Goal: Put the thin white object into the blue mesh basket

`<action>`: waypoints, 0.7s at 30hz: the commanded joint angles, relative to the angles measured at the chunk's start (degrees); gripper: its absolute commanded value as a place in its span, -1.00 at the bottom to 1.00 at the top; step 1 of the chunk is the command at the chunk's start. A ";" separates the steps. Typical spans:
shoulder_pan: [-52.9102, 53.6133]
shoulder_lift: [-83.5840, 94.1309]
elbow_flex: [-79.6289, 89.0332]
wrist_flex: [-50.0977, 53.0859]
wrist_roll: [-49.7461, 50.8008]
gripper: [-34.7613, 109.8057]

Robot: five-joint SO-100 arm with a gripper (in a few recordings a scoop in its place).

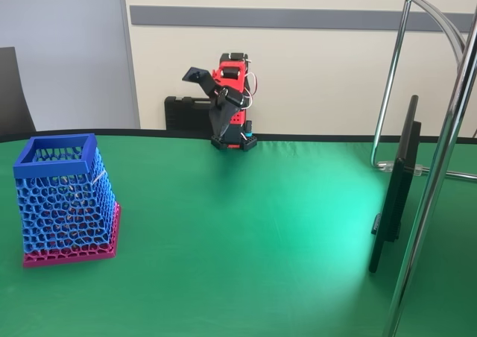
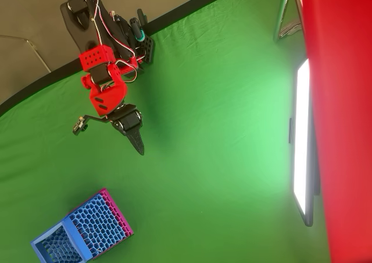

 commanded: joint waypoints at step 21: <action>0.62 33.31 16.61 20.83 17.23 -0.51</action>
